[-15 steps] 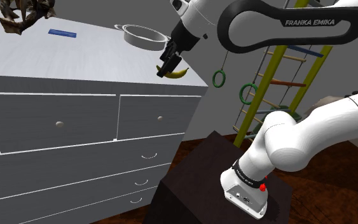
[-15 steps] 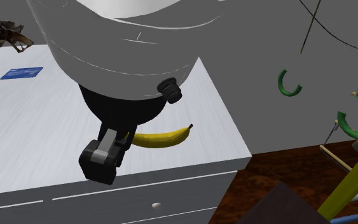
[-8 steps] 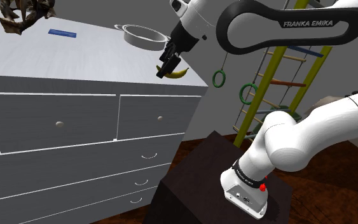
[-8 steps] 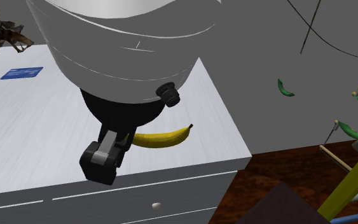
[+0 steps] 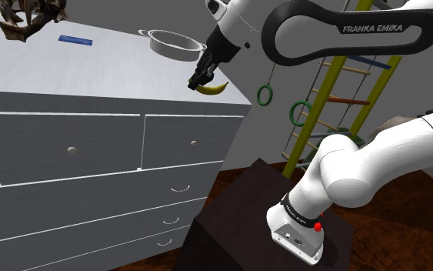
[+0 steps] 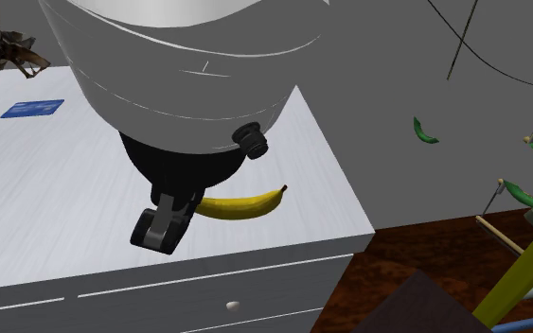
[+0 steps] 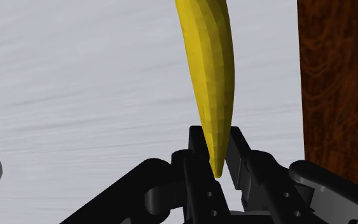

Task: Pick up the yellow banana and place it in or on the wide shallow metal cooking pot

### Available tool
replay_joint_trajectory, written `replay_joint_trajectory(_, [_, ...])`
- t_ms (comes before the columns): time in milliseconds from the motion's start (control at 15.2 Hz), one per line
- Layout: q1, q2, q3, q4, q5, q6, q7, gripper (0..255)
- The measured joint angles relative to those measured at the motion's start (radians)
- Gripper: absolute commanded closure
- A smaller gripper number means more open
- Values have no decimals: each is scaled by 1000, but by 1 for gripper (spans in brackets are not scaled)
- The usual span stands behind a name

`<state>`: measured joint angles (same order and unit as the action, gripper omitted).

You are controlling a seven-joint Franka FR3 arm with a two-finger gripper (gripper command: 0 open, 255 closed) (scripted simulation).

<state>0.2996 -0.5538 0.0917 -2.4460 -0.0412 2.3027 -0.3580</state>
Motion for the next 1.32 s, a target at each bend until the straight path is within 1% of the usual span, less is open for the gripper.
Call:
replay_joint_trajectory(264, [0, -2, -1, 13, 1, -15, -2, 255])
replay_joint_trajectory(1320, [0, 1, -6, 230, 5, -228, -15, 255])
